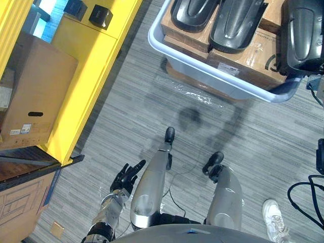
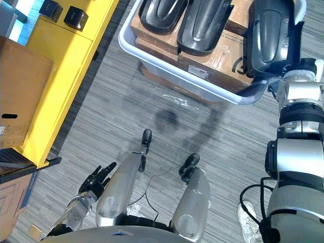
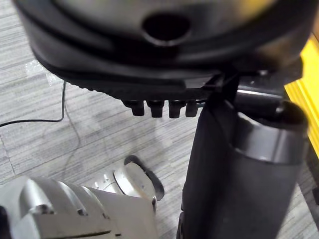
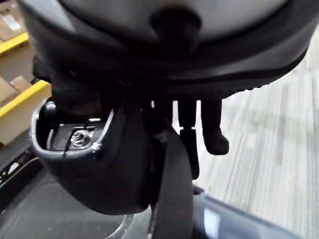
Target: Walk over and take three plastic housings, then place them on the shelf
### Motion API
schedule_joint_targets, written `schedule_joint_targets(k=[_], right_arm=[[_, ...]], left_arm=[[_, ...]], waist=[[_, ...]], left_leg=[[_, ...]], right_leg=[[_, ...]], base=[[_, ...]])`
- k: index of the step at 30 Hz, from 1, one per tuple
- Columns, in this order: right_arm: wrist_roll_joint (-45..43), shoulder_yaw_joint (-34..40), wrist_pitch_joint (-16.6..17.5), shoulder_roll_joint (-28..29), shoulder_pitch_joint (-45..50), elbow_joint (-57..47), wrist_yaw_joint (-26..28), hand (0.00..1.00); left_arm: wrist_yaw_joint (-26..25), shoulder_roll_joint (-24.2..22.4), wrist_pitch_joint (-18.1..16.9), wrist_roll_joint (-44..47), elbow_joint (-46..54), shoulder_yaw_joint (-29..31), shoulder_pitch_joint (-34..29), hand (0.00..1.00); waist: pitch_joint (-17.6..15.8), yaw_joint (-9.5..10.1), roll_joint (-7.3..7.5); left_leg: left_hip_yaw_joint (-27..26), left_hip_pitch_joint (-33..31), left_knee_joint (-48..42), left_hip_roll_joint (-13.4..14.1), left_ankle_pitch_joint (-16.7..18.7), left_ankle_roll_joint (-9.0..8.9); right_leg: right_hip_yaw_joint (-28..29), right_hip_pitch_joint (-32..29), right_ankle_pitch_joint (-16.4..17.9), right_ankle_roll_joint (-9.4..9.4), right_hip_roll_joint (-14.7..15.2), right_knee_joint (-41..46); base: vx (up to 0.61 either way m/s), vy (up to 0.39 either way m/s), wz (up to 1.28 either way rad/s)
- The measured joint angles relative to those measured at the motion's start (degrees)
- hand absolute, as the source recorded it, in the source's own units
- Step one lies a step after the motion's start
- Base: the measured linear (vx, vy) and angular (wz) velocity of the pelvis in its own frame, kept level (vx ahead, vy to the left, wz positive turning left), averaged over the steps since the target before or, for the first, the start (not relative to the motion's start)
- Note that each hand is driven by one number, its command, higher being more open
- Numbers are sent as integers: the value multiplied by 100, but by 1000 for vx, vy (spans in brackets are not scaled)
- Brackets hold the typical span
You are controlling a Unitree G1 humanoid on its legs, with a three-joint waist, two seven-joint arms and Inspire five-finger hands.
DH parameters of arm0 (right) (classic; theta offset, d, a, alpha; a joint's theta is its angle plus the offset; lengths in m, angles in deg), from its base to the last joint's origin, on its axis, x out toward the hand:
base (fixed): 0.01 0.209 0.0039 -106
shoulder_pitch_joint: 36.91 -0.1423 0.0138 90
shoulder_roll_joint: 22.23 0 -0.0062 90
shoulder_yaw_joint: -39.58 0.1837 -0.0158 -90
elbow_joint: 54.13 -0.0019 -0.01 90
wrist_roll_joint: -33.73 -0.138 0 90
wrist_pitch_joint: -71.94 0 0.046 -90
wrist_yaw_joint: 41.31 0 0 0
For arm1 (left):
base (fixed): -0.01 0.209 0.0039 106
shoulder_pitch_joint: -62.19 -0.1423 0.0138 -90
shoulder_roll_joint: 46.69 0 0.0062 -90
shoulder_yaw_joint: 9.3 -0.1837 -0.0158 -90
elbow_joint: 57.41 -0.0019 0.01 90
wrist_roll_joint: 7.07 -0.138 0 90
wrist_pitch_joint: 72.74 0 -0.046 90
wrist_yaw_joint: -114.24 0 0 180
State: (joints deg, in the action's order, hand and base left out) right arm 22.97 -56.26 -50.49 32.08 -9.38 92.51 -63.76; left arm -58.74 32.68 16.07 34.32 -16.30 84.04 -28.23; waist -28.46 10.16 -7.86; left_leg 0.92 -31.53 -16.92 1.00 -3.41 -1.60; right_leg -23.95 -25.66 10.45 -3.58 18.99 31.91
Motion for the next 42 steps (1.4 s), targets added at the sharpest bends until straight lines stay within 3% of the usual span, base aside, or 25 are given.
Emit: schedule_joint_targets(k=[5, 11, 13, 15, 17, 18, 20, 23, 26, 28, 31, 33, 36, 42], right_arm=[[101, 395, -67, 0, 94, -14, -584, 0], [123, 1105, 742, -11, 670, -529, -1336, 0], [137, 1243, 1064, -10, 978, -928, -1457, 0], [425, 1319, 1408, -6, 1239, -1349, -1596, 0], [988, 1460, 1894, 5, 1541, -1874, -1801, 0], [1105, 1525, 1996, 26, 1657, -2014, -1853, 0], [1542, 1808, 2402, 351, 2332, -2647, -2110, 0], [2008, 2161, 2703, 1012, 3252, -3465, -2357, 0], [2348, 2231, 2870, 1808, 4040, -4273, -2458, 0], [2463, 2231, 2951, 2171, 4378, -4774, -2458, 0], [2620, 2188, 3093, 2687, 4676, -5445, -2373, 0], [2619, 2013, 3264, 2842, 4687, -5702, -2134, 0], [2630, 1475, 3526, 3065, 4685, -5867, -1872, 0], [2624, 421, 3668, 3526, 4713, -5869, -1650, 0]], left_arm=[[25, -20, -150, -150, 83, 1, 0, 100], [-118, -28, -405, -146, 456, -18, 16, 100], [-322, -26, -412, -168, 615, -31, 14, 100], [-861, -21, -523, -802, 776, -29, 7, 100], [-1666, 106, -593, -1592, 1164, 19, -87, 100], [-1827, 154, -595, -1692, 1277, 45, -122, 100], [-2414, 278, -610, -1993, 1722, 359, -323, 100], [-2777, 374, -579, -2172, 2353, 678, -516, 100], [-2989, 357, -559, -2159, 3206, 834, -602, 100], [-2948, 310, -555, -2153, 3916, 841, -639, 100], [-2461, 75, -558, -2030, 5319, 777, -702, 100], [-1630, -16, -479, -993, 6082, 428, -712, 100], [-759, -28, -236, 138, 6456, -203, -743, 100], [3, -12, 349, 1178, 6441, -1172, -741, 100]], waist=[[1, -20, 4], [-2, -128, 40], [-5, -155, 51], [-12, -232, 79], [-3, -336, 219], [15, -366, 269], [348, -417, 574], [725, -449, 877], [1184, -538, 1024], [1305, -564, 1016], [1485, -571, 966], [1573, -564, 875], [1637, -558, 808], [1689, -589, 754]], left_leg=[[-6, -9, -230, 30, 76, 7], [-121, 187, -371, 134, 205, 64], [-151, 462, -213, 143, 159, 40], [-155, 821, 97, 138, 83, 59], [-147, 1324, 649, 146, -168, -24], [-131, 1457, 793, 152, -228, -26], [-124, 1746, 1168, 193, -320, -69], [-136, 2117, 1511, 222, -337, -94], [-135, 2484, 1893, 178, -365, -117], [-138, 2686, 2039, 157, -369, -115], [-138, 2828, 2143, 139, -371, -111], [-153, 2919, 2160, 117, -359, -94], [-225, 2996, 2161, 114, -350, -85], [-345, 3051, 2174, 160, -338, -84]], right_leg=[[-31, 103, -1, -1, -11, 13], [-27, 410, -41, -62, -90, -98], [-12, 657, -70, -103, -129, -246], [-16, 955, -113, -157, -207, -460], [-64, 1314, -190, -172, -310, -777], [-100, 1427, -211, -168, -335, -865], [-143, 1638, -221, -167, -447, -1117], [-189, 1987, -232, -184, -546, -1442], [-278, 2368, -296, -224, -635, -1851], [-313, 2582, -322, -263, -640, -2014], [-343, 2779, -412, -261, -648, -2234], [-254, 2919, -507, -260, -664, -2405], [-213, 3001, -566, -279, -677, -2520], [-78, 2990, -618, -309, -716, -2529]], base=[[5, 0, 0], [-2, -1, -4], [30, -13, -6], [52, -27, -1], [79, -50, 1], [113, -70, 5], [135, -80, 0], [167, -70, -2], [183, -55, 4], [171, -30, 4], [96, -23, 4], [43, 12, 1], [-6, 10, -9], [-72, 3, -12]])
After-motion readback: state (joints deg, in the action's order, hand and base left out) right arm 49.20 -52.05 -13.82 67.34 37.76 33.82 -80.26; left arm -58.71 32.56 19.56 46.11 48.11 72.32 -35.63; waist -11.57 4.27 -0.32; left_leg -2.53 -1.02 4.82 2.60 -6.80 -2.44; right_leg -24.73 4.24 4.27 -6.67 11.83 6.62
